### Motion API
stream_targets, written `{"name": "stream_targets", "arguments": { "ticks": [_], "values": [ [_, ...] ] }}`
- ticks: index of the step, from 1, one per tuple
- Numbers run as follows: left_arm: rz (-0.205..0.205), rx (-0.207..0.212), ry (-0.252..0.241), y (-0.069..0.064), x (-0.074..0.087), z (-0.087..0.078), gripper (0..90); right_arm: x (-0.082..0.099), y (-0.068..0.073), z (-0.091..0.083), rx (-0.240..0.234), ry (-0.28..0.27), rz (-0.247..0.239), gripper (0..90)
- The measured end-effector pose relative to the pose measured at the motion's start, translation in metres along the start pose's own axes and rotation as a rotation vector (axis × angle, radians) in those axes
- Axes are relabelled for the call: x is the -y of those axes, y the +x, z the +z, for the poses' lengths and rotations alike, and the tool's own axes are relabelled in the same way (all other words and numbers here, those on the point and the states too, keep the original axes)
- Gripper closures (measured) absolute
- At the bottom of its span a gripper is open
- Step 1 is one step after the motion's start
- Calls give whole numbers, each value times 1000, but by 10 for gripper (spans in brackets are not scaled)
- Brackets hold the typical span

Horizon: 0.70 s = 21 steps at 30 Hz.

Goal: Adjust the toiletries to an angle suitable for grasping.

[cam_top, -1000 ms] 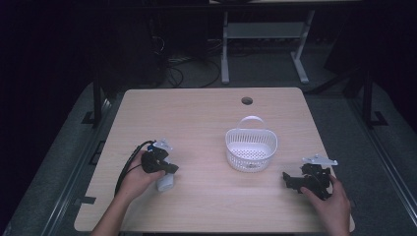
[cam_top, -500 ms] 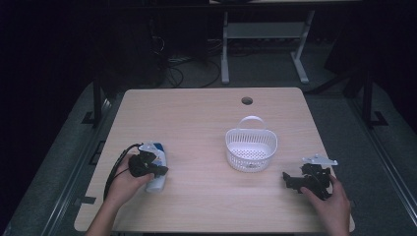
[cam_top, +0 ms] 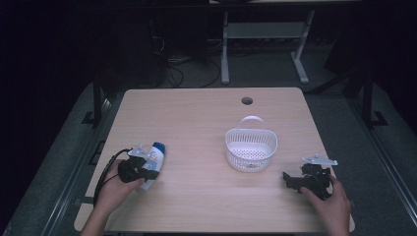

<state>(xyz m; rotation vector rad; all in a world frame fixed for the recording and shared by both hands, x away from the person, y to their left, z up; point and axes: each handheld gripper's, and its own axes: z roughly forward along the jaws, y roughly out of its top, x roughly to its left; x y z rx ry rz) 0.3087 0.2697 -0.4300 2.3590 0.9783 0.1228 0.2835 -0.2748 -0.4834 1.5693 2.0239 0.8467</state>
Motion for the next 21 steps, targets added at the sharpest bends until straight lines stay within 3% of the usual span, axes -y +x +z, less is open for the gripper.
{"name": "stream_targets", "arguments": {
  "ticks": [14, 21],
  "values": [
    [-35, -73, 19, 10, 18, -10, 900, 0, 0, 0, 0, 0, 0, 5],
    [-21, -43, 10, 5, 16, -6, 890, 0, 0, 0, 0, 0, 0, 5]
  ]
}}
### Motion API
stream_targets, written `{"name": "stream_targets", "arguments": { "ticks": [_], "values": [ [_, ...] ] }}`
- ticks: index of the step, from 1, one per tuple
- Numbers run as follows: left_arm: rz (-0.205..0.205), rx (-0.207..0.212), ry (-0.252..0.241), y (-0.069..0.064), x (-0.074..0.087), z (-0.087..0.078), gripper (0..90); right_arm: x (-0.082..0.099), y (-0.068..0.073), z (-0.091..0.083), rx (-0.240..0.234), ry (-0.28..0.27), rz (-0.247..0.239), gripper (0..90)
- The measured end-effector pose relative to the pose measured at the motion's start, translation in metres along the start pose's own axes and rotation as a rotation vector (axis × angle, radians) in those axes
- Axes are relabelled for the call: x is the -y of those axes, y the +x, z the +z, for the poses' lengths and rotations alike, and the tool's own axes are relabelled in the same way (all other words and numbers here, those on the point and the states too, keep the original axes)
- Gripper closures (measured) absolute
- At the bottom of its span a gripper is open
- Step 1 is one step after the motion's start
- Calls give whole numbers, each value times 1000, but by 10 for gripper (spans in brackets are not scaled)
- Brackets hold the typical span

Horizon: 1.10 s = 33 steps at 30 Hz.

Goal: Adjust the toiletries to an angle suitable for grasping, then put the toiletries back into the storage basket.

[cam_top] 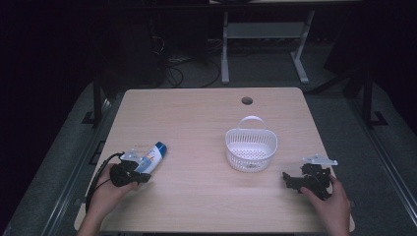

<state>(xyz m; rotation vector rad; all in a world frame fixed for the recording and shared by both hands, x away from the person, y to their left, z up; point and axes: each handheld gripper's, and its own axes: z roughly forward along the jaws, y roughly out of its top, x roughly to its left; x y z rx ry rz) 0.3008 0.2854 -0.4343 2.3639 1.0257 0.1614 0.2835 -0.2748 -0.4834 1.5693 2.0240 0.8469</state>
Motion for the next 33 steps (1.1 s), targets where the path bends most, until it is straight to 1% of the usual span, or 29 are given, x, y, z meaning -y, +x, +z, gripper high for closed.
{"name": "stream_targets", "arguments": {
  "ticks": [2, 3, 5, 6, 11, 12, 15, 16, 22, 24, 27, 28, 32, 33],
  "values": [
    [0, 4, -4, -1, -1, -1, 838, 0, 0, 0, 0, 0, 0, 5],
    [1, 2, -8, -2, -2, -1, 838, 0, 0, 0, 0, 0, 0, 5],
    [3, -5, -16, -2, -3, -3, 789, 0, 0, 0, 0, 0, 1, 5],
    [-5, -10, -26, -3, -3, -5, 756, 0, 0, 0, 0, 0, 1, 5],
    [-14, -43, -52, -1, -9, -12, 583, 0, 0, 0, 0, 0, 0, 5],
    [-15, -58, -58, -1, -11, -14, 525, 0, 0, 0, 0, 0, 1, 4],
    [-16, -69, -62, 0, -15, -15, 440, 0, 0, 0, 0, 0, 1, 5],
    [-15, -75, -64, 1, -16, -16, 440, 0, 0, 0, 0, 0, 0, 5],
    [-18, -81, -71, 5, -29, -22, 370, 0, 0, 0, 0, 0, 0, 5],
    [-18, -79, -74, 8, -33, -23, 369, 0, 0, 0, -1, 0, 1, 5],
    [-25, -91, -73, 12, -40, -25, 351, 0, 0, 0, 0, 0, 1, 5],
    [-22, -94, -72, 14, -43, -25, 340, 0, 0, 0, 0, 0, 0, 5],
    [-28, -94, -71, 19, -49, -24, 308, 0, 0, 0, 0, 0, 1, 5],
    [-37, -93, -75, 20, -51, -22, 304, 0, 0, 0, 0, 0, 1, 5]
  ]
}}
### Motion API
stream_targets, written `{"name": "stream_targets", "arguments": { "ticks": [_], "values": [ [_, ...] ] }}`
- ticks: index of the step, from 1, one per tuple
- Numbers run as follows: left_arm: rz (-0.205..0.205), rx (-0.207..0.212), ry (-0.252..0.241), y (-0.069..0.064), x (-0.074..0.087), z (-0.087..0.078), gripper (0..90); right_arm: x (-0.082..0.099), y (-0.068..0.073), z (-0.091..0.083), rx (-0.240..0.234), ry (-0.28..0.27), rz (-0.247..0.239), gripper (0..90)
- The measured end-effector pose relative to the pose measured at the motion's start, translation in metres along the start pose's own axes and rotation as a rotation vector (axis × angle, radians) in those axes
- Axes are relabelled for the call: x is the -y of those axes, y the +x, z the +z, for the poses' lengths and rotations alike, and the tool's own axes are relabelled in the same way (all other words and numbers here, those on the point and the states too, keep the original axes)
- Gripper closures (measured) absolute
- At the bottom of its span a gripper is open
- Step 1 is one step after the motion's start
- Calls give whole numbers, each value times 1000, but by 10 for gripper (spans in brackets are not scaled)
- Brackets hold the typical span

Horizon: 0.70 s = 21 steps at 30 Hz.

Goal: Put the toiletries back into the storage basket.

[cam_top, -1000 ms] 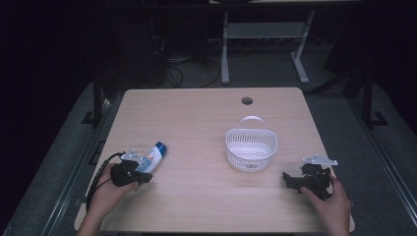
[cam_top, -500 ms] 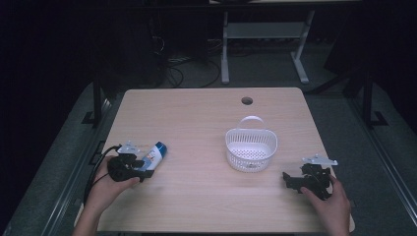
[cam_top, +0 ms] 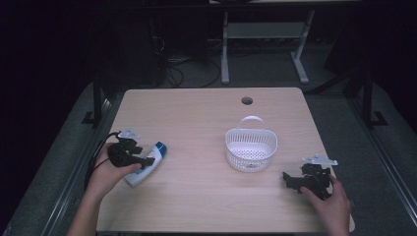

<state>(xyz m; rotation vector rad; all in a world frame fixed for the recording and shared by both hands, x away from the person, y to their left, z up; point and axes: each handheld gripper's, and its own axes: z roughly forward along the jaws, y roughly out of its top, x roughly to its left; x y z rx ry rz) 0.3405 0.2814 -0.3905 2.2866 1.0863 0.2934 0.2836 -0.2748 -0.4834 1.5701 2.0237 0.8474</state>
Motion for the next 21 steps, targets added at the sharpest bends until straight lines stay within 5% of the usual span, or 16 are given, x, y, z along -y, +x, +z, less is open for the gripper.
{"name": "stream_targets", "arguments": {
  "ticks": [21],
  "values": [
    [-18, 5, 37, 17, -33, 30, 269, 0, 0, 0, 0, 0, 0, 4]
  ]
}}
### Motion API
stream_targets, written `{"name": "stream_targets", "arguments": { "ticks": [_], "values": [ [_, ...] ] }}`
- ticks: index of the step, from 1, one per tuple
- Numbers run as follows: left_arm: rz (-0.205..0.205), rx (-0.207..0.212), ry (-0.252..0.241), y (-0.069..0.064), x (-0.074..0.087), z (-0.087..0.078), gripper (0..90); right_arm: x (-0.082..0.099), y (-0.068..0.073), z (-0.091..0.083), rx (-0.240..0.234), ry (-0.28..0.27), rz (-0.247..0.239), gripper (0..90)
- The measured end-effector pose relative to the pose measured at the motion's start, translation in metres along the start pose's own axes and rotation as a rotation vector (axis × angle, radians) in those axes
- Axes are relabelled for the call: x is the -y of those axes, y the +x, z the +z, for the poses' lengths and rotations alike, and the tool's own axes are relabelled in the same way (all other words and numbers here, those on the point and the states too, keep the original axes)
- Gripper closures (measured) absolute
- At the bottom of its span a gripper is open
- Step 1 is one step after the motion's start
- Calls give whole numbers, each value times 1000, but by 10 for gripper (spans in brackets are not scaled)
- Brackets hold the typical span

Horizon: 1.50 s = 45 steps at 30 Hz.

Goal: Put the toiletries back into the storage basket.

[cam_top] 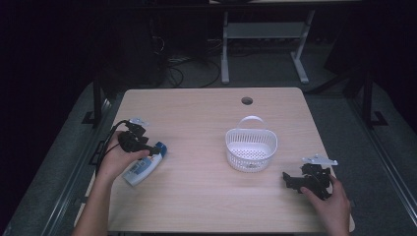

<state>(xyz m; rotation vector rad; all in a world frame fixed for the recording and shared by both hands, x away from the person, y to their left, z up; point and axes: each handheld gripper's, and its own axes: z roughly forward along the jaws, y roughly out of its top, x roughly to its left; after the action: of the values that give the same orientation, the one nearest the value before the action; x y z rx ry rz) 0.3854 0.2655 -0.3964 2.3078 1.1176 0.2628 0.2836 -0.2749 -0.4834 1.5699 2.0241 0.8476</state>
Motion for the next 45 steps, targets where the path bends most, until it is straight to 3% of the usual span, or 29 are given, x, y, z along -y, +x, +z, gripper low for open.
{"name": "stream_targets", "arguments": {
  "ticks": [24, 28, 37, 45],
  "values": [
    [9, -23, 184, 3, 0, 41, 267, 0, 0, 0, -2, -2, -3, 4],
    [-2, -27, 193, 4, 1, 44, 269, 0, 0, 0, -1, -2, -3, 4],
    [16, -33, 238, 1, 3, 51, 302, 0, 0, 0, -2, -2, -3, 4],
    [24, -46, 250, -3, 2, 53, 325, 0, 0, 0, -2, -1, -4, 4]
  ]
}}
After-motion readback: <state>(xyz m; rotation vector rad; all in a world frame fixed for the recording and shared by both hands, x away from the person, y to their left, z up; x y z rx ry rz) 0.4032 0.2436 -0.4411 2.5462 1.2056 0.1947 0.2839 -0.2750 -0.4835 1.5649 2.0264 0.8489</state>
